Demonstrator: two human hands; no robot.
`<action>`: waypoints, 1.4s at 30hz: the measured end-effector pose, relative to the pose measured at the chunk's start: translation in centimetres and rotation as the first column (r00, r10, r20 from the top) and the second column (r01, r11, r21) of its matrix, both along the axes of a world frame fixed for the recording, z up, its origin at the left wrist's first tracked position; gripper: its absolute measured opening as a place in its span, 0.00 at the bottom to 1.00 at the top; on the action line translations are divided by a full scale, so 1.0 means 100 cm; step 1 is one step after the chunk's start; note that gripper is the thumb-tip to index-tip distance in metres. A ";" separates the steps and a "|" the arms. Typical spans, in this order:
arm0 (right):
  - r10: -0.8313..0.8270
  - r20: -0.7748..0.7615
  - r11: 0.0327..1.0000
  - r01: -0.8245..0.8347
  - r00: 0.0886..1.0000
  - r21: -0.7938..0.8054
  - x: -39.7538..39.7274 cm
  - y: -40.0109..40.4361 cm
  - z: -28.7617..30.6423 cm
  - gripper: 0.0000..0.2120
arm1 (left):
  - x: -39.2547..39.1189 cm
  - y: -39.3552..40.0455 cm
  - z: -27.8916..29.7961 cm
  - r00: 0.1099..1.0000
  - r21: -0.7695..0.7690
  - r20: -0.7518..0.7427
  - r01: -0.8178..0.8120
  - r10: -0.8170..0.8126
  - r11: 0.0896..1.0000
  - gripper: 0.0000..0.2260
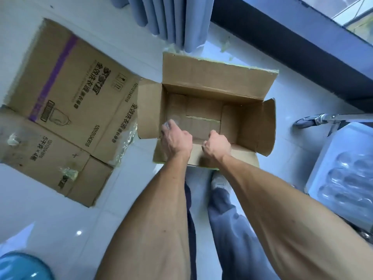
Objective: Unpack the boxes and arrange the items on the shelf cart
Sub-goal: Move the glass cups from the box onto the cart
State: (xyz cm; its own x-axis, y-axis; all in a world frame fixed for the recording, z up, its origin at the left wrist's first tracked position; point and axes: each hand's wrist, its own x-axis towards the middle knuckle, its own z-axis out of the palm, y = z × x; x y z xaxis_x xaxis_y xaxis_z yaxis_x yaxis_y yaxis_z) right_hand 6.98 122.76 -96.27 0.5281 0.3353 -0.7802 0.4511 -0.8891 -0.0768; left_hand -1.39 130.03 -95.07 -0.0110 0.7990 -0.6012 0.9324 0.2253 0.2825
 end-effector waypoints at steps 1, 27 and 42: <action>0.021 -0.019 1.000 -0.021 1.000 -0.022 -0.001 0.006 -0.007 0.13 | -0.003 0.006 -0.007 0.999 -0.018 -0.028 0.041 -0.041 0.999 0.14; -0.043 -0.122 0.994 0.031 0.992 -0.101 0.032 -0.021 -0.118 0.17 | 0.022 0.011 -0.160 0.847 -0.218 -0.406 0.276 -0.344 0.936 0.32; -0.038 -0.036 0.989 0.043 0.999 0.143 0.058 -0.024 -0.059 0.30 | 0.036 0.032 -0.081 0.974 -0.240 0.078 0.226 -0.213 0.944 0.26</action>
State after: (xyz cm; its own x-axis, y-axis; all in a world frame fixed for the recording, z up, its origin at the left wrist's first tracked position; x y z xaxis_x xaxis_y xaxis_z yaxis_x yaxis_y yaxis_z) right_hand 12.80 120.35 -102.16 0.5184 0.4238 -0.7427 0.4104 -0.8853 -0.2188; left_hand 2.19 133.19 -103.14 0.1836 0.6058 -0.7741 0.9525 0.0848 0.2923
